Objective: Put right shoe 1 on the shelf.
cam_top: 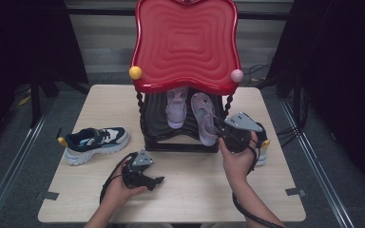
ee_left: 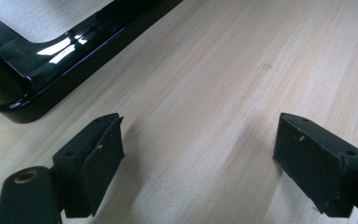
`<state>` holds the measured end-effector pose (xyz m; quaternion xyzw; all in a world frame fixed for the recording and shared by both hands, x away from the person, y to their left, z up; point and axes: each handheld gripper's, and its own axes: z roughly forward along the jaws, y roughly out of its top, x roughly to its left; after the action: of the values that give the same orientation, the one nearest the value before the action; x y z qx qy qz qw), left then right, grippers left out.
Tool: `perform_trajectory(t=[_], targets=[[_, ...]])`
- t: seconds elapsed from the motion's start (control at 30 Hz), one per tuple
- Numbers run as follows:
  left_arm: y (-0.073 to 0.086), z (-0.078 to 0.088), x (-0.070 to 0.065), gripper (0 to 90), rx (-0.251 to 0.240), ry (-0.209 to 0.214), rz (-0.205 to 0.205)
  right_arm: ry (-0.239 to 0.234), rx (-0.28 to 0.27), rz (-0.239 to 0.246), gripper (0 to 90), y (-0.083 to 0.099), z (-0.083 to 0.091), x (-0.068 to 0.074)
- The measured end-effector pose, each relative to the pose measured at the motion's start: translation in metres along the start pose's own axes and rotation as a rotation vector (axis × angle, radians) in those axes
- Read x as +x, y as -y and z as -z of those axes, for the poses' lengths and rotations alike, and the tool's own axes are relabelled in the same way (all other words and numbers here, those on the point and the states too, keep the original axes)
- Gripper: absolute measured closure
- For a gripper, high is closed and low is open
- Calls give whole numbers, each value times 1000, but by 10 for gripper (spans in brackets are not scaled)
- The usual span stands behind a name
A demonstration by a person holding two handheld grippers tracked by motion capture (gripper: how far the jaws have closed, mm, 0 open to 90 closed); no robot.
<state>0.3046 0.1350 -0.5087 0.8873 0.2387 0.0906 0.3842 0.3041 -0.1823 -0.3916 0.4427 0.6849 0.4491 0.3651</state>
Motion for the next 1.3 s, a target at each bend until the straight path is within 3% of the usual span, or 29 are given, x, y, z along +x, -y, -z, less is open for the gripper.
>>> perform_trajectory(t=[1.3], targets=[[0,0,-1,151,-3,0,3,216,-57,-25,853,-20,-36,37]])
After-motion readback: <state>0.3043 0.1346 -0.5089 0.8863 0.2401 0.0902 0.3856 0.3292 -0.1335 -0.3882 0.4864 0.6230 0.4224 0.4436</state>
